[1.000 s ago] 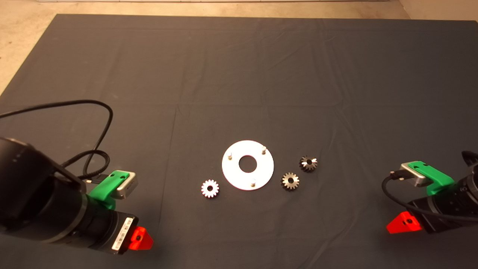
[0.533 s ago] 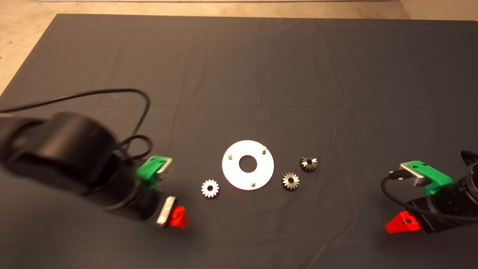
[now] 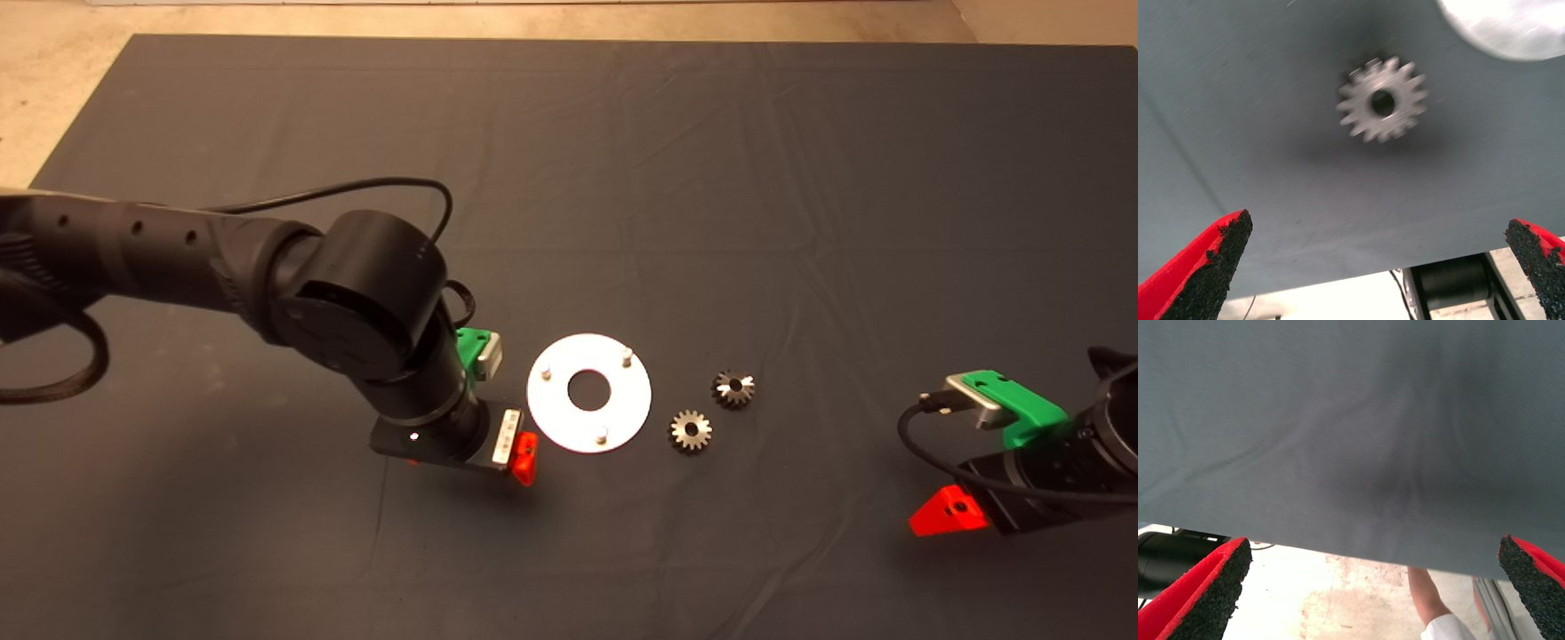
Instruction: Install three planetary gears onto the carrier pins
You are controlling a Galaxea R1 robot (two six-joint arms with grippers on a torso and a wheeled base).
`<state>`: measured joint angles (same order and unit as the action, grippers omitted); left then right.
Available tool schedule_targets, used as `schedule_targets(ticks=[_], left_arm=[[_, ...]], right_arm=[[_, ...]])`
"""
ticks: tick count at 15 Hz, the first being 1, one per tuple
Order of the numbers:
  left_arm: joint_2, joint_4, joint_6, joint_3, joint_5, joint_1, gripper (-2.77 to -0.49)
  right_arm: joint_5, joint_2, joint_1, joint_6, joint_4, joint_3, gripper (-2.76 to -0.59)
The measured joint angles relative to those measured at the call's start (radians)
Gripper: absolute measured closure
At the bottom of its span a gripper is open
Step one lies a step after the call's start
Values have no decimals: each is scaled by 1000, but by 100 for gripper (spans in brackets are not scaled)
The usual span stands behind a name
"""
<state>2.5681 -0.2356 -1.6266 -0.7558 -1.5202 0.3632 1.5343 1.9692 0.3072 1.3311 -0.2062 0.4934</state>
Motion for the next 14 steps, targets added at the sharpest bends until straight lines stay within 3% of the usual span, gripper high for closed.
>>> schedule_targets(ticks=[4,8,11,14], left_arm=[[2,-35,-32,-61,-5,0,-275],[8,-42,-72,-101,-5,-8,-275],[9,-44,-85,-115,-5,-34,-275],[15,-45,-97,-126,-5,-35,-275]], right_arm=[[-4,35,0,-2,-8,8,-276],[-2,57,0,-2,-12,26,-276],[-2,119,0,-16,-13,79,-276],[-3,186,0,-23,-15,121,-276]])
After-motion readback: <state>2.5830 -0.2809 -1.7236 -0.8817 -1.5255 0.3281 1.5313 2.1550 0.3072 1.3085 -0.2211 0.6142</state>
